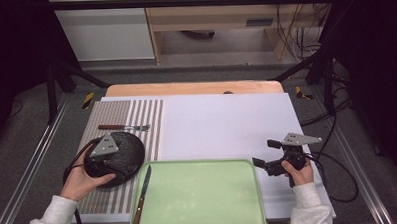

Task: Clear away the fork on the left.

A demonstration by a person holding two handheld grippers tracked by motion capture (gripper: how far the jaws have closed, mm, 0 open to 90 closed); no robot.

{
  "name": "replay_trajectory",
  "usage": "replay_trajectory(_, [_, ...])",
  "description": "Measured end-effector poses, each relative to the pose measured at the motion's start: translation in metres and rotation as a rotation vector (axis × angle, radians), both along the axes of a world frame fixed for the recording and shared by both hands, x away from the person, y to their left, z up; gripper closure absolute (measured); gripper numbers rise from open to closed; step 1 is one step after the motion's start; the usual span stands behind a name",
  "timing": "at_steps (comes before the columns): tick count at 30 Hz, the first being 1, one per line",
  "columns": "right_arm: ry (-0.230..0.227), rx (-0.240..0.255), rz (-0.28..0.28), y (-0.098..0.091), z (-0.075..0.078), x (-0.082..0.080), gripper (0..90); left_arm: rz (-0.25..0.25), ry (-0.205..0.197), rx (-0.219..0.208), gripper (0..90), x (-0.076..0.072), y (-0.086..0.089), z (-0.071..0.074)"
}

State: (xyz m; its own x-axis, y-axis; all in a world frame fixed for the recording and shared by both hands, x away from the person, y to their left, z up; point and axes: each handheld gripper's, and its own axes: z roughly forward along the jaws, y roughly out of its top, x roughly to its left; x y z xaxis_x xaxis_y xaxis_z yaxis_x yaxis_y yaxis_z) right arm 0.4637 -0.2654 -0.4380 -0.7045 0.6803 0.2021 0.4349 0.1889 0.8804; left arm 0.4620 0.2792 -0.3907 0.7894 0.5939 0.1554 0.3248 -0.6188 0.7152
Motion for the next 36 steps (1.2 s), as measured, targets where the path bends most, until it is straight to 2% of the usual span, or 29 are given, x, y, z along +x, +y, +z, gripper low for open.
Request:
replay_trajectory(5, [-0.005, 0.004, -0.002, -0.001, 0.0, 0.0, 0.6, 0.003, -0.003, 0.026, 2.7, 0.008, 0.003, 0.001])
replay_trajectory(15, [-0.001, 0.003, -0.001, -0.001, -0.001, 0.0, 0.6, -0.012, -0.029, 0.11, 2.7, 0.024, 0.006, 0.005])
replay_trajectory(20, [0.002, 0.001, -0.001, -0.001, -0.001, 0.0, 0.6, 0.001, -0.033, 0.12, 2.7, 0.032, 0.007, 0.006])
replay_trajectory(29, [0.0, 0.0, -0.002, -0.001, -0.001, -0.001, 0.6, 0.023, -0.036, 0.169, 2.7, 0.047, 0.012, 0.005])
replay_trajectory(36, [0.002, 0.001, -0.003, -0.001, -0.001, -0.001, 0.6, 0.053, -0.046, 0.227, 2.8, 0.061, 0.017, 0.002])
